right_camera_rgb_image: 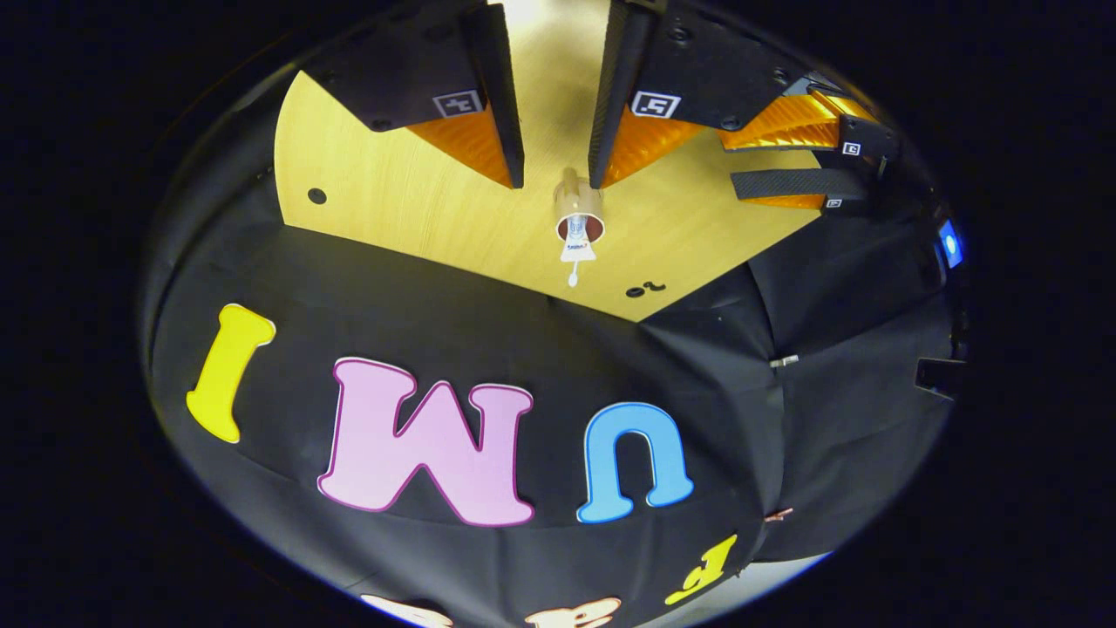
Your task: Put the toothbrush and toothpaste on the desktop into the cup, then pick up the cup and place it on the coaster on the desktop.
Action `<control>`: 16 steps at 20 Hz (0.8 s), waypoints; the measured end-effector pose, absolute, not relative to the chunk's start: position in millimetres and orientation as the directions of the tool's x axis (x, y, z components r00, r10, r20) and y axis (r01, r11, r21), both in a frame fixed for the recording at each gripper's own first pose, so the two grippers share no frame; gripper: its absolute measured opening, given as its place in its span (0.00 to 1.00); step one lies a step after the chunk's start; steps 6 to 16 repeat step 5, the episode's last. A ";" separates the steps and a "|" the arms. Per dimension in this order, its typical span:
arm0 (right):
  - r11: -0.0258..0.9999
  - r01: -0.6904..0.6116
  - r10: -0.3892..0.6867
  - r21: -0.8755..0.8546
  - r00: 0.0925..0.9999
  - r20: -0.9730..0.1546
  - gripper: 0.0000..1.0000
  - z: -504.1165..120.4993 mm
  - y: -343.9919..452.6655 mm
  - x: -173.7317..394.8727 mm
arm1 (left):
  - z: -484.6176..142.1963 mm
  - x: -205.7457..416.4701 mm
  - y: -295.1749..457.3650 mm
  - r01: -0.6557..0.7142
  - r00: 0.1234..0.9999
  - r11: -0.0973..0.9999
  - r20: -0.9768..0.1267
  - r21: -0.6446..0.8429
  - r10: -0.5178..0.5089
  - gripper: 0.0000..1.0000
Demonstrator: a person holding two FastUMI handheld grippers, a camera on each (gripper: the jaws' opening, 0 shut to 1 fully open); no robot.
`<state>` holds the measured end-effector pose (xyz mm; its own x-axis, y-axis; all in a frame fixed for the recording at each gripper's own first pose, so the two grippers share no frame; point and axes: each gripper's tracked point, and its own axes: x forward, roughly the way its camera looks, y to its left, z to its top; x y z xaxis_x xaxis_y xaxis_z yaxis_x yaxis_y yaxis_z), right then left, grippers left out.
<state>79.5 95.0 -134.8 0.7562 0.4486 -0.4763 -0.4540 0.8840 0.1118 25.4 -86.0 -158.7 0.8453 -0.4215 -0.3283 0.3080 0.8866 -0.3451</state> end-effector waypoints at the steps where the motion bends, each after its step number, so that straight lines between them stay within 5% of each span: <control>1: 0.884 -0.454 0.452 0.113 0.765 -0.459 0.46 -131.8 95.7 74.6 | -157.2 24.2 -87.5 0.315 0.843 0.885 -0.326 -0.344 -0.427 0.78; 16: 0.889 -0.442 0.448 0.121 0.785 -0.427 0.51 -130.2 96.5 56.8 | -154.1 17.7 -91.3 0.327 0.842 0.885 -0.323 -0.332 -0.432 0.78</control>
